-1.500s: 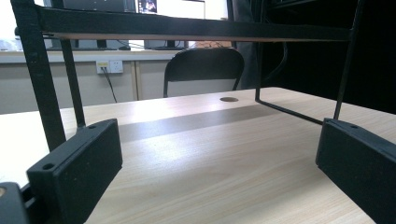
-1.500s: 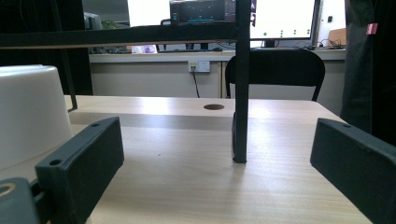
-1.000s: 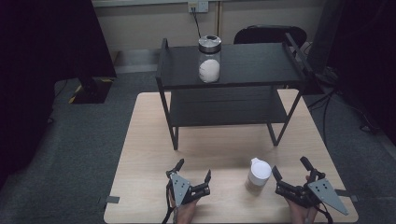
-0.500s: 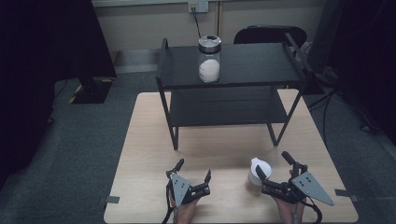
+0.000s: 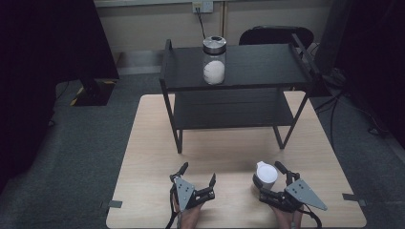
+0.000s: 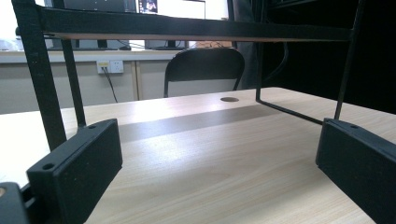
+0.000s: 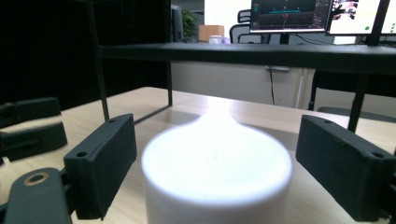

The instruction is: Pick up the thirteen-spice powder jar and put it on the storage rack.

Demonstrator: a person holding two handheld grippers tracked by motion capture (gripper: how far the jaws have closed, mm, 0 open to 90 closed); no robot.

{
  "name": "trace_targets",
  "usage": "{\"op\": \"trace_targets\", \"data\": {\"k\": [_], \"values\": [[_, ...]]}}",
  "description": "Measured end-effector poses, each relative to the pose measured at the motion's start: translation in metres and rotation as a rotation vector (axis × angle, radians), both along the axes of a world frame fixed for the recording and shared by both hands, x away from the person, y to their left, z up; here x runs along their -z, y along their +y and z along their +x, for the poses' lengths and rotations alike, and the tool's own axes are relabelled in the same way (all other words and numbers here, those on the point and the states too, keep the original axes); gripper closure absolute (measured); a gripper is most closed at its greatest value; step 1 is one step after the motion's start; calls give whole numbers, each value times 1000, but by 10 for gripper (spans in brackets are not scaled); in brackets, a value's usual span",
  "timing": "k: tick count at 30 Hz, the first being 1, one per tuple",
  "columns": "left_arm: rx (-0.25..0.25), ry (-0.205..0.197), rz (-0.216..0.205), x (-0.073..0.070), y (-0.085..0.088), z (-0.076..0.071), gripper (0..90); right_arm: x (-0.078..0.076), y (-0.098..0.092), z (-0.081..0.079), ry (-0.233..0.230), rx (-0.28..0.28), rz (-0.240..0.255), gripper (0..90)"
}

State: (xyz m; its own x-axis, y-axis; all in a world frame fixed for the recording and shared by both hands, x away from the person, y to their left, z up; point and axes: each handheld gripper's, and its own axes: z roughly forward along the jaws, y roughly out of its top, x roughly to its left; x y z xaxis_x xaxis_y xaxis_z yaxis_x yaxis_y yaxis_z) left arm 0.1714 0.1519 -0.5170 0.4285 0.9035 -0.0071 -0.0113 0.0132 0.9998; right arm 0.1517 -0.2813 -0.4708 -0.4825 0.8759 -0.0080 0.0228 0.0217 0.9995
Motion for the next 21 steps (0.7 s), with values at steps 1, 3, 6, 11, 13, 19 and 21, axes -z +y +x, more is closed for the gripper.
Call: {"op": "trace_targets", "data": {"k": [1,3,6,11,13,19,21], "values": [[0,0,0,0,0,0,1,1,0,0,9,-2,-2,133],[0,0,0,0,0,0,1,2,0,1,33,-9,-2,144],[0,0,1,0,0,0,1,9,0,-2,32,-7,-5,190],[0,0,1,0,0,0,1,12,1,-6,26,1,-18,215],[0,0,1,0,0,0,1,13,2,-8,12,9,-23,227],[0,0,1,0,0,0,1,10,-1,-6,31,-1,-27,289],[0,0,0,0,0,0,1,8,-2,-5,35,-7,-30,299]]}}
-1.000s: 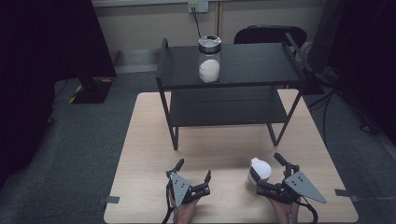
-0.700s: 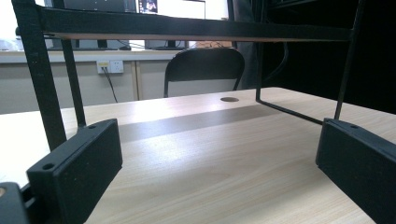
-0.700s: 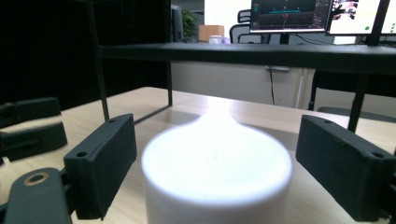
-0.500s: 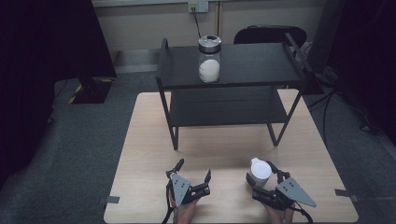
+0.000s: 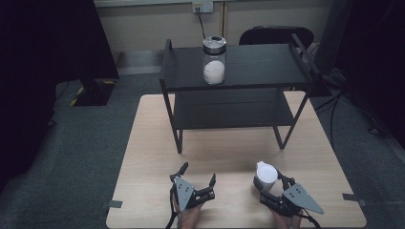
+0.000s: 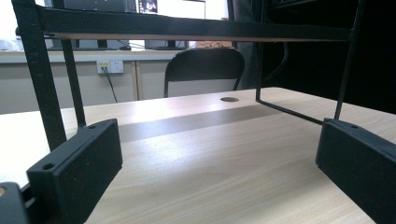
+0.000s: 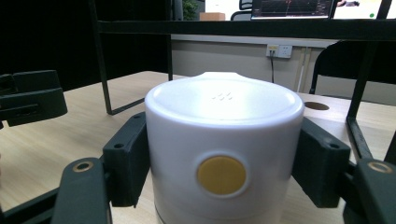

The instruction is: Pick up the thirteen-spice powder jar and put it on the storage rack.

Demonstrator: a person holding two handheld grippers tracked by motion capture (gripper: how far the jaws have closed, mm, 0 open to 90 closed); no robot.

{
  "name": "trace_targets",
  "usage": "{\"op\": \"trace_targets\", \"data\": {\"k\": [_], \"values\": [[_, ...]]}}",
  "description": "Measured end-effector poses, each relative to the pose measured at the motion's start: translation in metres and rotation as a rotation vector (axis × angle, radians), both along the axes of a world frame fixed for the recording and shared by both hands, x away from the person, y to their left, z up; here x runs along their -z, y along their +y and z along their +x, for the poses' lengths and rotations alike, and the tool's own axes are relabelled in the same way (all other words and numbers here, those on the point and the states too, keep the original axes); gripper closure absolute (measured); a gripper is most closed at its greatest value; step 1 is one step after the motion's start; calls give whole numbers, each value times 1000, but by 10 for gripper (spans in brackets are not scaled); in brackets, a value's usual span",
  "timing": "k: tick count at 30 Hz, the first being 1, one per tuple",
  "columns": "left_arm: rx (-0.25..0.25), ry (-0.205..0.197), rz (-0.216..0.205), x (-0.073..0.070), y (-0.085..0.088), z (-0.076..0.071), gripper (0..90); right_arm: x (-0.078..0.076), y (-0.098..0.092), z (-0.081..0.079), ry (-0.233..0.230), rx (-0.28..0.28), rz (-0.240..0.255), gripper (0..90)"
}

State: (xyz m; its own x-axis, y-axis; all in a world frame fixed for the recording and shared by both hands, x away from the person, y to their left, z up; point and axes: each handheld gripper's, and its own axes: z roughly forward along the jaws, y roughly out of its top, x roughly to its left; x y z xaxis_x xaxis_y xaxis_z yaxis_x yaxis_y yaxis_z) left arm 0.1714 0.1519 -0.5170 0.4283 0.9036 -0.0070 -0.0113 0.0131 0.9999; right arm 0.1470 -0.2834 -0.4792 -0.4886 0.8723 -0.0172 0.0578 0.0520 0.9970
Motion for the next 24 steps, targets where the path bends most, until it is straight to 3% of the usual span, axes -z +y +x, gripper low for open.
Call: {"op": "trace_targets", "data": {"k": [24], "values": [[0,0,0,0,0,0,1,-15,0,1,26,-11,-16,305]]}}
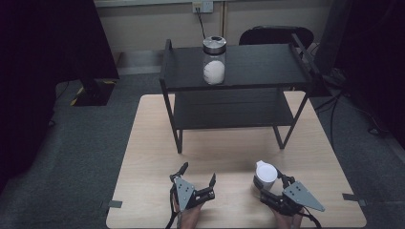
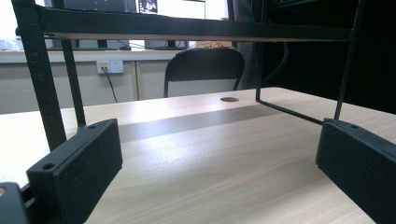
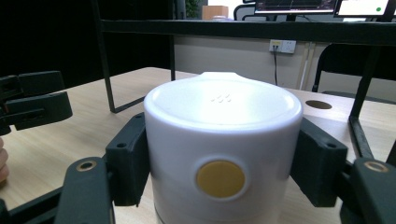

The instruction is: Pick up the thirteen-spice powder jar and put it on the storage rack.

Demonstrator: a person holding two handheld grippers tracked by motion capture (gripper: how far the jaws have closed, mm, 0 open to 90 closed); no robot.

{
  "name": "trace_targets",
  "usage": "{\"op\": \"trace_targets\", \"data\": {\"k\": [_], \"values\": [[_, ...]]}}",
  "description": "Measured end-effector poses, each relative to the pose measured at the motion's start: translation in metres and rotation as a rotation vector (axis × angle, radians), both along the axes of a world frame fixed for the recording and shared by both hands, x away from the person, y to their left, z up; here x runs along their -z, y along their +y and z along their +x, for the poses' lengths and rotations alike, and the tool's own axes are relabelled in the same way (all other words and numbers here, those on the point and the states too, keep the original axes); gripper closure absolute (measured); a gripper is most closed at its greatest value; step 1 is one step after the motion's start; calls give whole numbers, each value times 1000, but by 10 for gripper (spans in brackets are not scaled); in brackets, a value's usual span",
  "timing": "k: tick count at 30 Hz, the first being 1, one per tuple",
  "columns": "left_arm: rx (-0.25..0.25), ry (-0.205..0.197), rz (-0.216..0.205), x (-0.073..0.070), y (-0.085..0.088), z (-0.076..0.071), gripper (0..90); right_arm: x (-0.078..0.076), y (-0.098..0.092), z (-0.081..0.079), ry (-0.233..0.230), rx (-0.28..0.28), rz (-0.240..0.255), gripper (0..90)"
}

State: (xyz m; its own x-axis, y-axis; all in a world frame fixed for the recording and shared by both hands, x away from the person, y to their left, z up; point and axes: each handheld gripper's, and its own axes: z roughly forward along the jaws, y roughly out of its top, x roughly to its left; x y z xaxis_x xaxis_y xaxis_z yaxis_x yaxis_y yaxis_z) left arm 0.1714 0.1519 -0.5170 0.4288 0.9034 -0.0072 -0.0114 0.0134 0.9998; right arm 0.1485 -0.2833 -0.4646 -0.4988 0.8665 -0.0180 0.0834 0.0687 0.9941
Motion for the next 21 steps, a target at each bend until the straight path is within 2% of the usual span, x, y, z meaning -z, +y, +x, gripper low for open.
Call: {"op": "trace_targets", "data": {"k": [14,21], "values": [[0,0,0,0,0,0,1,-20,-5,6,16,-42,-10,306],[0,0,0,0,0,0,1,-29,-6,10,19,-52,3,306]]}}
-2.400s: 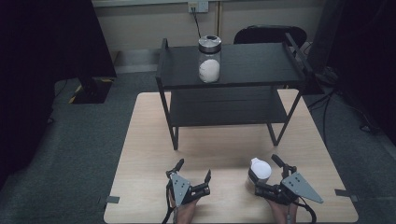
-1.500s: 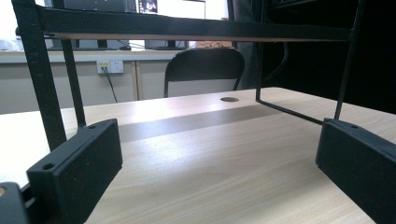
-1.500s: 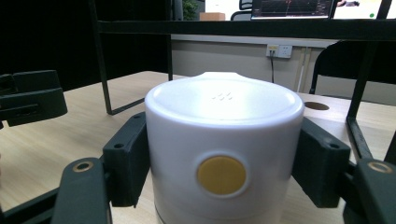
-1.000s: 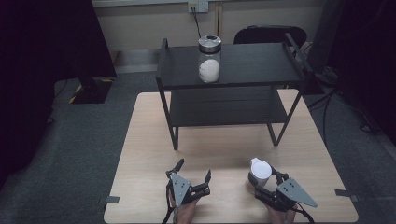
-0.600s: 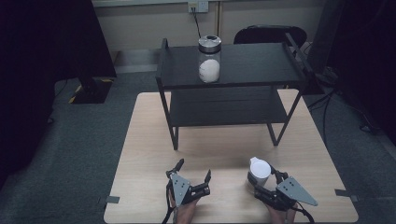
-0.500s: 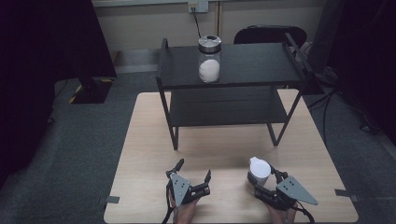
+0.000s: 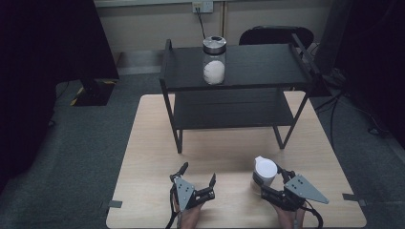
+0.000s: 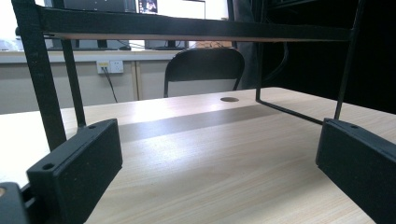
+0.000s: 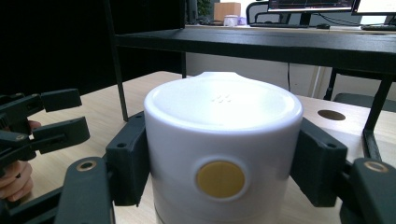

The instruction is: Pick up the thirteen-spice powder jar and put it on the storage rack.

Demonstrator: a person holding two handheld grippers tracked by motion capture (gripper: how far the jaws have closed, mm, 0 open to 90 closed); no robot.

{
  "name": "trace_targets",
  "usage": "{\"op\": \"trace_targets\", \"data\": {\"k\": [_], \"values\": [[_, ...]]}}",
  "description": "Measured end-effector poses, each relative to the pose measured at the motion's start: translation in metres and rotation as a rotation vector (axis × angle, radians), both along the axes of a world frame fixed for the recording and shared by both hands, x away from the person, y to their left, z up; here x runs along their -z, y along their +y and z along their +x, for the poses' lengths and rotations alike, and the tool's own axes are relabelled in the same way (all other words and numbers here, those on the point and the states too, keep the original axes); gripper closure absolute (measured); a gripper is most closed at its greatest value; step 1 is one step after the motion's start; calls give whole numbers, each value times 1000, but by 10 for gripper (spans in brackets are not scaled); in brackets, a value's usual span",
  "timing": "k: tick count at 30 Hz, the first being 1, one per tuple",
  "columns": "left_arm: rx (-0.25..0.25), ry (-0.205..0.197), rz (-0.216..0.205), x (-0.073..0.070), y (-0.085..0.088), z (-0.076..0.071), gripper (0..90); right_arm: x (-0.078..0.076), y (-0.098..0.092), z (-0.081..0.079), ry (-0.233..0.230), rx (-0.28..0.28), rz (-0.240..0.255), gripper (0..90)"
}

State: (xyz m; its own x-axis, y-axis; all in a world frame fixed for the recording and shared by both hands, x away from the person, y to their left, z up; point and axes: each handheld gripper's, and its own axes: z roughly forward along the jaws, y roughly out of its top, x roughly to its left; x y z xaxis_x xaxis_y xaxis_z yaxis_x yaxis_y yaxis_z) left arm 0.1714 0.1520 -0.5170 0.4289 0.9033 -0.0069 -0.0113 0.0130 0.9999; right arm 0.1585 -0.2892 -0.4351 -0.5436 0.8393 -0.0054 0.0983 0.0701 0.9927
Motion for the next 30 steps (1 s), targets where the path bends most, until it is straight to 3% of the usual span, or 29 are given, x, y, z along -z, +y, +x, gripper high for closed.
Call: {"op": "trace_targets", "data": {"k": [30], "values": [[0,0,0,0,0,0,1,-51,-9,17,-17,-57,-17,306]]}}
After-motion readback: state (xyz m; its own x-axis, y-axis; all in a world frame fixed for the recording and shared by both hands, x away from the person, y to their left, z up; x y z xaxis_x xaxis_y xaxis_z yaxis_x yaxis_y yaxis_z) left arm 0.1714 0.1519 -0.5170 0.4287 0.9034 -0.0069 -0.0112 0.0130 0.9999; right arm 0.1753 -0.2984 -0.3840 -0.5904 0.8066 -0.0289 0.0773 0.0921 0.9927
